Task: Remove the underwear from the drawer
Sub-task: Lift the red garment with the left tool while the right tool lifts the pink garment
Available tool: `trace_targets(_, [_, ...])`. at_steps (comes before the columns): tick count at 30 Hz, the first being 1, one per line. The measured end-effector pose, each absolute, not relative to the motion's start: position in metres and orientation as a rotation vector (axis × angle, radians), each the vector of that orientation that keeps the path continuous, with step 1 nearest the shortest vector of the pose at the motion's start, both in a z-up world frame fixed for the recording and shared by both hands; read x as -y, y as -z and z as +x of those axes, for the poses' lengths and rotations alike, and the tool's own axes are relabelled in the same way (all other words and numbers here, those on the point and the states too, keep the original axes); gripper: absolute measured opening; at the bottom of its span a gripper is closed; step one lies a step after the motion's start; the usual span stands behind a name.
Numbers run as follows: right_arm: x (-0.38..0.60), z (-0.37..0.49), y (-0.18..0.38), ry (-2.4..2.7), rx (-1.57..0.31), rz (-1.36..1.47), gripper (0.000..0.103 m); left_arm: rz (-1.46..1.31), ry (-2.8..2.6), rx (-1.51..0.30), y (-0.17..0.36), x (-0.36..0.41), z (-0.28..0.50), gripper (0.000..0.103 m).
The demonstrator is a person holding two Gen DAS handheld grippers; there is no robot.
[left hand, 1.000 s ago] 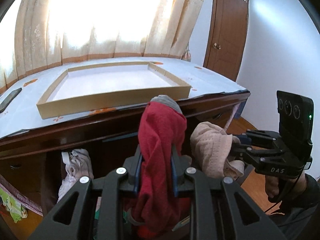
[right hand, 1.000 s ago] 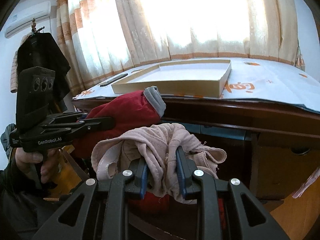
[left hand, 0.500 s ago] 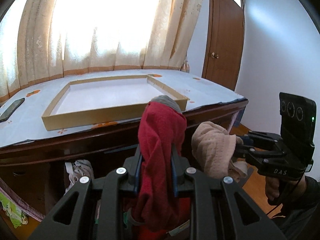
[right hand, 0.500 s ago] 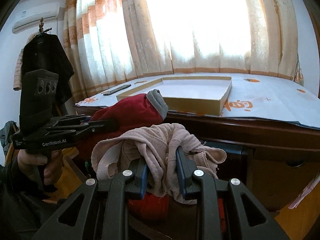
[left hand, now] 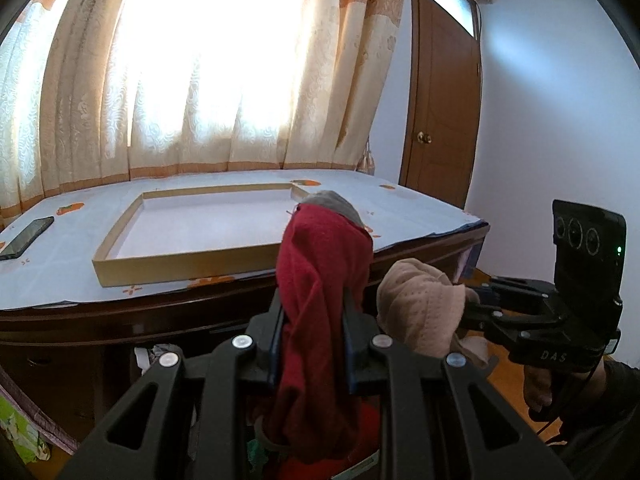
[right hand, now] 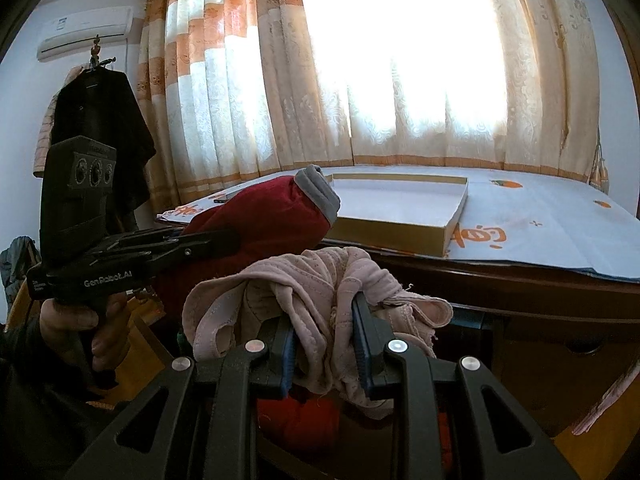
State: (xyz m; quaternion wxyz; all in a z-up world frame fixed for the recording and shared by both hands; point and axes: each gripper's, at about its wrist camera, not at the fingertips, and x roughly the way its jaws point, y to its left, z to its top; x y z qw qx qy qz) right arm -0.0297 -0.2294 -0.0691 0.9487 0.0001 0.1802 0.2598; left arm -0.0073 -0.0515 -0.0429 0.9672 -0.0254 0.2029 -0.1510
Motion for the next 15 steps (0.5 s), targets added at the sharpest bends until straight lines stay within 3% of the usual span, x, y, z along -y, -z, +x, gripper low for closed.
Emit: trace_targets(15, [0.222, -0.039, 0.055, -0.54, -0.296, -0.038, 0.027, -0.041, 0.278, -0.343, 0.031, 0.052, -0.012, 0.022])
